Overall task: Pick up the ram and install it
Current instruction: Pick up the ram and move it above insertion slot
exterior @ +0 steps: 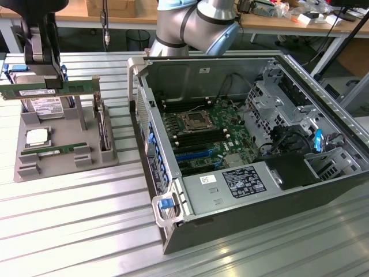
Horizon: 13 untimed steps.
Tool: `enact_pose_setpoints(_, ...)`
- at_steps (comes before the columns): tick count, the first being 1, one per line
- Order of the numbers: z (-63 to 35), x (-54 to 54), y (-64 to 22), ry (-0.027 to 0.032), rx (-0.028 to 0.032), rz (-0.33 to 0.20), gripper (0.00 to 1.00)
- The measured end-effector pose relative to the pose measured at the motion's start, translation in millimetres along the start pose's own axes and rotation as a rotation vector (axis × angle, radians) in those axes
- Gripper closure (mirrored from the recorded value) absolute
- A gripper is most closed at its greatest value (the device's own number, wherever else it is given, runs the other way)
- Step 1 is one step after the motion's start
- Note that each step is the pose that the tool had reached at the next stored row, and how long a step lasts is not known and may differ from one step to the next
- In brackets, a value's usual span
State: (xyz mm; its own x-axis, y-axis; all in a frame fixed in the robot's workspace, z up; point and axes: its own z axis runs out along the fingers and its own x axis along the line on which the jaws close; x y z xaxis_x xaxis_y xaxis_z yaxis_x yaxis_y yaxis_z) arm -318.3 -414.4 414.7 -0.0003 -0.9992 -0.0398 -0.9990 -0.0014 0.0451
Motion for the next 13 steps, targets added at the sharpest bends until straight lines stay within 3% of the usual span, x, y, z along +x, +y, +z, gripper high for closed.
enact_pose_setpoints(13, -1.4, 0.0, -31.8, 0.0, 0.0001, 0.0, 0.88)
